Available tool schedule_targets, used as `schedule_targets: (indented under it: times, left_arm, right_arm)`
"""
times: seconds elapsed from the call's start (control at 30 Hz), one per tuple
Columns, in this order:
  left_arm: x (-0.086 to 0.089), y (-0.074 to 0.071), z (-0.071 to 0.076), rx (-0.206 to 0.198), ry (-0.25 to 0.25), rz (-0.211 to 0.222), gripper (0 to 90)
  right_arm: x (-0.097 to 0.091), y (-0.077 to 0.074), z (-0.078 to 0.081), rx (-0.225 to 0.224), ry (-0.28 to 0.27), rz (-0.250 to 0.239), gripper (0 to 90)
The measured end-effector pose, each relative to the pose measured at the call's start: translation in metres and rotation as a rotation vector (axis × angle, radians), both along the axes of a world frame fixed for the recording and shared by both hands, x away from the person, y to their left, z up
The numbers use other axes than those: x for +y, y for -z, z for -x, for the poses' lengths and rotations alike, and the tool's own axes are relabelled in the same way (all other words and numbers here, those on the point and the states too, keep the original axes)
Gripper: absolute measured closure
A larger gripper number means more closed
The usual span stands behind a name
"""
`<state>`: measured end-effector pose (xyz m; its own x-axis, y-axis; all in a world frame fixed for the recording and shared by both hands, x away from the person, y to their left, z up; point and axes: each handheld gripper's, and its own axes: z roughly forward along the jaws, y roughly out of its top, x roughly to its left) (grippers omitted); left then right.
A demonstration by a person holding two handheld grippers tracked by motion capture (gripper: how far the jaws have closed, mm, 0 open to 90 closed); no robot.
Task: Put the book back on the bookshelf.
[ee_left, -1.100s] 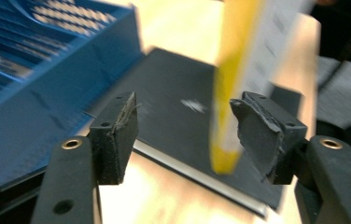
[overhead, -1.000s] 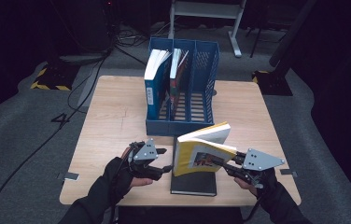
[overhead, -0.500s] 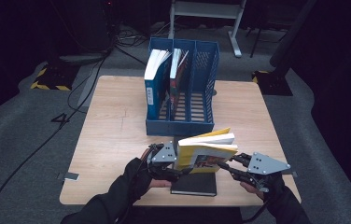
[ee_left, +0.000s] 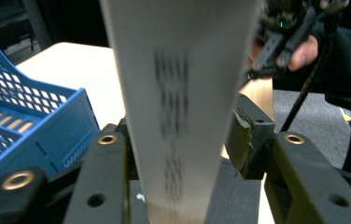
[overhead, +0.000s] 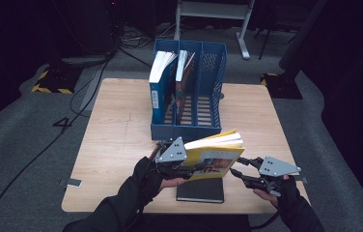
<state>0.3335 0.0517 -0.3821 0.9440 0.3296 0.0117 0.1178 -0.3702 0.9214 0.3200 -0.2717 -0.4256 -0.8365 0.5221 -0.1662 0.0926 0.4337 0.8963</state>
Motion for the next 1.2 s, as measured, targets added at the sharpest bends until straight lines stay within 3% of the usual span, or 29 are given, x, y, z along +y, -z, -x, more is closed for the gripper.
schedule_targets:
  times: [0.23, 0.33, 0.57, 0.67, 0.83, 1.2]
  left_arm:
    - [-0.006, -0.008, -0.003, 0.006, -0.02, 0.026, 56.3]
    - [-0.005, -0.013, -0.002, -0.002, -0.017, 0.043, 60.3]
    - [-0.009, -0.024, 0.001, -0.021, -0.028, -0.003, 73.7]
    - [-0.014, -0.024, 0.001, -0.033, -0.078, 0.002, 74.7]
    - [-0.02, -0.029, -0.005, -0.033, -0.12, 0.001, 75.0]
    - [-0.022, -0.055, -0.028, -0.073, -0.194, 0.047, 75.1]
  right_arm:
    - [-0.007, 0.007, -0.003, 0.037, 0.04, 0.007, 46.9]
    - [-0.01, 0.01, -0.004, 0.049, 0.056, 0.01, 45.7]
    - [-0.022, 0.016, -0.006, 0.073, 0.098, 0.024, 43.8]
    - [-0.029, 0.022, -0.01, 0.098, 0.123, 0.041, 40.7]
    - [-0.033, 0.027, -0.015, 0.131, 0.159, 0.045, 36.8]
    - [-0.035, 0.03, -0.019, 0.137, 0.187, 0.045, 32.7]
